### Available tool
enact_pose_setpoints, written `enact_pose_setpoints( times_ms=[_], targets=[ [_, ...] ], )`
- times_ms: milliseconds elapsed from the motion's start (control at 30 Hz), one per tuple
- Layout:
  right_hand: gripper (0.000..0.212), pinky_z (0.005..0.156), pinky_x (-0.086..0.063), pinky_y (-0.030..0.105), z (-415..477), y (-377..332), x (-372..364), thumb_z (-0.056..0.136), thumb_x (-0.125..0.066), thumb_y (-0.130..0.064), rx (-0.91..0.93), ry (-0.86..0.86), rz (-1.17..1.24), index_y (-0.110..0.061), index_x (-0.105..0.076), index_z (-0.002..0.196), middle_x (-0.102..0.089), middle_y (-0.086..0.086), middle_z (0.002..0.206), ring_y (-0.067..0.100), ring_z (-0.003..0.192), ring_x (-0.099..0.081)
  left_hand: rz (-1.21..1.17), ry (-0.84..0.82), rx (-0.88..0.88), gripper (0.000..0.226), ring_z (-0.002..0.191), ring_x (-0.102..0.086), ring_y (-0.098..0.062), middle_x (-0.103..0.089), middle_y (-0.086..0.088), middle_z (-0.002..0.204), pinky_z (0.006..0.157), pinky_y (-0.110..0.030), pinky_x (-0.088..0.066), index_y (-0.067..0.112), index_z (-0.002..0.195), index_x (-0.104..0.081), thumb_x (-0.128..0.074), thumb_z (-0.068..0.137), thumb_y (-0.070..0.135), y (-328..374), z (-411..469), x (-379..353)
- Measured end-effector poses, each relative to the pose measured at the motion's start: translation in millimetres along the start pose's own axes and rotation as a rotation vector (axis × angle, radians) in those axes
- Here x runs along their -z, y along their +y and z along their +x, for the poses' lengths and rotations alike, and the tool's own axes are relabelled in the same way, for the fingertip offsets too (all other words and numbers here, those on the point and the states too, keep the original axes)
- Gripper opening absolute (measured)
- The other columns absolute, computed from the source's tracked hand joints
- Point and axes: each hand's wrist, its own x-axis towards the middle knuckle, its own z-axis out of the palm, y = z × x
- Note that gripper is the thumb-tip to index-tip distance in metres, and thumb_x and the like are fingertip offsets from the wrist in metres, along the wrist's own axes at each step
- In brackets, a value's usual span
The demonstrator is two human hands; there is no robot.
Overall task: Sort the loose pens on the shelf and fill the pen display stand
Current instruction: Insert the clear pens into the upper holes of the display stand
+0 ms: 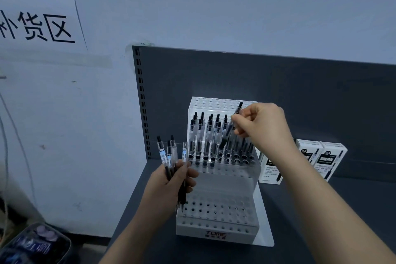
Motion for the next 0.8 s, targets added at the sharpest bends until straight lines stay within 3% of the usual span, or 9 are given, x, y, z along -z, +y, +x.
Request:
enact_pose_setpoints(
  times_ms=[133, 333, 467, 567, 667, 733, 800],
  targets=[
    [0.026, 0.069, -0.059, 0.041, 3.8, -1.4, 1.8, 0.086, -0.067, -0.016, 0.019, -0.019, -0.071, 0.002, -0.068, 0.067, -0.069, 0.003, 0.054, 0.017, 0.055, -0.069, -0.034, -0.024, -0.014, 0.016, 0.073, -0.069, -0.017, -0.074, -0.008, 0.085, 0.067, -0.024, -0.057, 0.007, 0.098, -0.066, -0.050, 0.097, 0.010, 0.8, 0.4, -0.2],
    [0.030, 0.060, -0.056, 0.030, -4.5, 5.1, -18.0, 0.088, -0.066, -0.020, -0.030, -0.175, -0.187, -0.003, -0.063, 0.063, -0.069, 0.005, 0.057, 0.018, 0.057, -0.069, -0.054, -0.037, -0.008, 0.017, 0.080, -0.071, -0.018, -0.075, -0.006, 0.085, 0.072, -0.025, -0.055, 0.007, 0.101, -0.066, -0.049, 0.097, 0.007, -2.3, 2.9, -1.7],
    [0.043, 0.065, -0.058, 0.037, -11.5, 11.4, -27.3, 0.092, -0.062, -0.019, -0.065, -0.215, -0.142, -0.008, -0.047, 0.054, -0.068, 0.010, 0.056, 0.015, 0.059, -0.071, -0.048, -0.063, -0.010, 0.018, 0.081, -0.072, -0.020, -0.075, -0.007, 0.085, 0.072, -0.025, -0.057, 0.004, 0.100, -0.066, -0.048, 0.098, 0.007, -2.3, 2.6, -4.8],
    [0.040, 0.065, -0.059, 0.038, -14.0, 12.7, -24.3, 0.091, -0.063, -0.020, -0.087, -0.216, -0.112, 0.008, -0.058, 0.063, -0.069, 0.011, 0.058, 0.020, 0.059, -0.070, -0.027, -0.090, -0.012, 0.020, 0.081, -0.072, -0.020, -0.075, -0.006, 0.085, 0.071, -0.025, -0.057, 0.006, 0.098, -0.066, -0.047, 0.098, 0.008, -0.3, 1.5, -8.0],
    [0.042, 0.069, -0.058, 0.036, -22.1, 17.5, -21.8, 0.090, -0.064, -0.027, -0.096, -0.236, -0.119, 0.012, -0.063, 0.074, -0.069, 0.020, 0.066, 0.031, 0.066, -0.068, -0.025, -0.116, -0.009, 0.020, 0.080, -0.071, -0.019, -0.075, -0.006, 0.087, 0.070, -0.024, -0.056, 0.006, 0.098, -0.067, -0.047, 0.098, 0.010, 1.1, -0.3, -14.4],
    [0.045, 0.061, -0.055, 0.028, -31.0, 17.4, -18.3, 0.089, -0.065, -0.034, -0.082, -0.251, -0.098, 0.009, -0.063, 0.075, -0.067, 0.020, 0.065, 0.032, 0.060, -0.064, -0.014, -0.138, -0.010, 0.021, 0.080, -0.070, -0.020, -0.075, -0.007, 0.087, 0.073, -0.027, -0.056, 0.008, 0.096, -0.068, -0.047, 0.099, 0.011, 1.8, -1.1, -18.5],
    [0.036, 0.051, -0.044, 0.019, -41.0, 12.9, -15.6, 0.087, -0.067, -0.038, -0.097, -0.315, 0.028, -0.005, -0.068, 0.072, -0.059, 0.005, 0.052, 0.019, 0.045, -0.050, -0.016, -0.166, -0.012, 0.022, 0.080, -0.069, -0.020, -0.074, -0.008, 0.087, 0.078, -0.033, -0.056, 0.009, 0.094, -0.069, -0.047, 0.099, 0.011, 2.4, -1.5, -22.9]
  ],
)
